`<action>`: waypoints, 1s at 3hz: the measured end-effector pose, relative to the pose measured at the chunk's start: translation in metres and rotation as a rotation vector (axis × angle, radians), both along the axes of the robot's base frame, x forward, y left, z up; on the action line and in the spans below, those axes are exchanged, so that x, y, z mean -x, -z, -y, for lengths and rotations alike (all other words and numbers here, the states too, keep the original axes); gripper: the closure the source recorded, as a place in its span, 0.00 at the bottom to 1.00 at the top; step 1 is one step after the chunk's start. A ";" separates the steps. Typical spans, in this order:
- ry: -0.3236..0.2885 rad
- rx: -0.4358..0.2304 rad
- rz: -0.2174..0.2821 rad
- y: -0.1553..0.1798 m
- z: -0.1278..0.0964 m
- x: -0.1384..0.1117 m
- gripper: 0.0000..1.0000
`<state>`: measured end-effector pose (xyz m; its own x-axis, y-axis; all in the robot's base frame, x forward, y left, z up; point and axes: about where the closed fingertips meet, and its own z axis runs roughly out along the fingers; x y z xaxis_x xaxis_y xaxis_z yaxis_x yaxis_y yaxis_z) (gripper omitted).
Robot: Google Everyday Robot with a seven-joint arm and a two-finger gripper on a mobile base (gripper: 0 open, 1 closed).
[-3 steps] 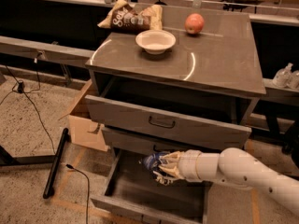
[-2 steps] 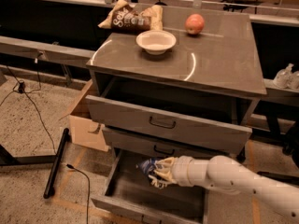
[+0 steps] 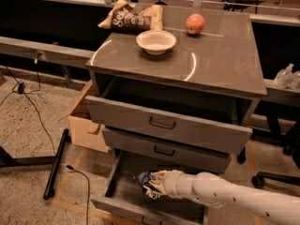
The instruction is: Place blue chip bag into bottom drawer
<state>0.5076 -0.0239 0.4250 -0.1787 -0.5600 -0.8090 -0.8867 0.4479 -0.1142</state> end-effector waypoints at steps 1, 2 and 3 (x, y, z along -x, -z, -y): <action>0.049 0.009 -0.014 0.041 -0.001 -0.014 1.00; 0.101 0.018 -0.042 0.080 -0.004 -0.019 0.82; 0.143 0.018 -0.062 0.105 -0.011 -0.025 0.61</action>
Offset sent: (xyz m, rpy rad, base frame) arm 0.0278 0.0048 -0.1265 -0.0335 0.0721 -0.1756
